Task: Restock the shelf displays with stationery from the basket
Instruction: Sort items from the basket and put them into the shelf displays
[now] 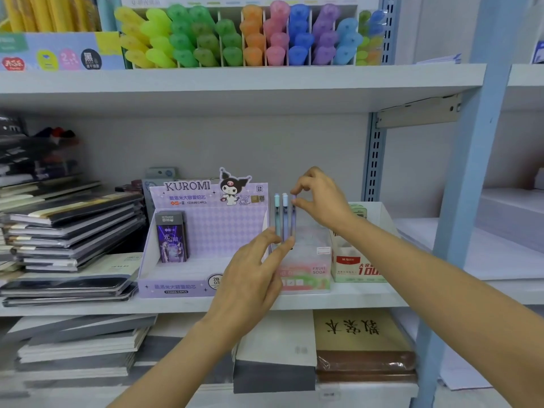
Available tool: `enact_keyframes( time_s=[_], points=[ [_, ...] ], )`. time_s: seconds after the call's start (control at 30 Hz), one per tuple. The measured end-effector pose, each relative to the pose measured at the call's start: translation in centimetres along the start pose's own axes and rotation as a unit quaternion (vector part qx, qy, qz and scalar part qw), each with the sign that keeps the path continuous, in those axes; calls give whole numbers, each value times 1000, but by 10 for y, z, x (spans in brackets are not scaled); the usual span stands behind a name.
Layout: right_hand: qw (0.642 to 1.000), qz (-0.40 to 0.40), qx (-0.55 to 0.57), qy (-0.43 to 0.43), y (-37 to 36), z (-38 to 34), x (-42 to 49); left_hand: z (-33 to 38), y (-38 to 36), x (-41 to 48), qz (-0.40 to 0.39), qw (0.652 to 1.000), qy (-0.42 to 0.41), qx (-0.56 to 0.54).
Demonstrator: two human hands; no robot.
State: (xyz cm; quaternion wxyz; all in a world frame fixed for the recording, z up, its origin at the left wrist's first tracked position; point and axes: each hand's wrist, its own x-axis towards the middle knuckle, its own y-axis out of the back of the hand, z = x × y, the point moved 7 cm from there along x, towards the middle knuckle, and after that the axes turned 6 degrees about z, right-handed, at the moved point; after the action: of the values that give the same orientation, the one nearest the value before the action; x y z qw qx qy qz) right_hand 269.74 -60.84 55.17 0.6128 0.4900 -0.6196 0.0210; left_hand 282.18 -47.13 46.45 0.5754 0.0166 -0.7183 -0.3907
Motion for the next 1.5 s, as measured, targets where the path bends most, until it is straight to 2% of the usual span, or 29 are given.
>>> enact_keyframes(
  time_s=[0.07, 0.13, 0.2, 0.3, 0.37, 0.43, 0.5, 0.57, 0.63, 0.73, 0.8, 0.87, 1.0, 1.07, 1.2, 1.27, 1.33, 1.43, 1.5],
  points=[
    [999, -41, -3, -18, -3, 3, -2, 1, -1, 0, 2, 1000, 6, -2],
    [999, -36, 23, -22, 3, -1, -11, 3, 1, 0, 8, 1000, 8, -4],
    [996, 33, 86, -5, 22, -13, -28, 8, 3, -3, 22, 1000, 3, 3],
    [972, 131, 192, 40, 51, -42, -73, 14, 6, -21, 67, 997, 8, 21],
    [957, 106, 262, 65, 50, -60, -112, 19, 4, -48, 108, 993, 23, 28],
    [945, 39, 313, 83, 34, -74, -156, 26, -10, -85, 112, 993, 32, 26],
    [948, -42, 306, 81, 2, -78, -202, 36, -38, -128, 46, 999, 5, 28],
    [947, -139, 284, 54, -40, -72, -251, 44, -73, -181, -76, 997, -24, 13],
    [936, -238, 259, 22, -83, -59, -303, 50, -105, -242, -223, 974, -20, -34],
    [901, -394, 181, -26, -144, -29, -388, 54, -149, -336, -444, 890, 81, -68],
    [867, -479, 128, -59, -175, -4, -449, 57, -173, -392, -534, 828, 160, -59],
    [826, -544, 106, -99, -193, 18, -506, 63, -188, -427, -572, 789, 212, -74],
    [749, -644, 64, -145, -203, 45, -595, 69, -207, -462, -550, 774, 292, -111],
    [726, -671, 47, -142, -203, 51, -624, 72, -216, -473, -545, 770, 310, -118],
    [735, -670, 27, -97, -209, 48, -646, 72, -231, -484, -538, 780, 303, -102],
    [745, -656, 39, -111, -211, 50, -643, 69, -234, -487, -523, 776, 331, -118],
    [738, -661, 56, -121, -211, 55, -641, 70, -234, -488, -509, 775, 350, -137],
    [740, -654, 85, -130, -208, 65, -628, 68, -233, -480, -462, 808, 340, -132],
    [748, -636, 117, -146, -208, 69, -614, 68, -231, -467, -410, 832, 335, -168]
  ],
)
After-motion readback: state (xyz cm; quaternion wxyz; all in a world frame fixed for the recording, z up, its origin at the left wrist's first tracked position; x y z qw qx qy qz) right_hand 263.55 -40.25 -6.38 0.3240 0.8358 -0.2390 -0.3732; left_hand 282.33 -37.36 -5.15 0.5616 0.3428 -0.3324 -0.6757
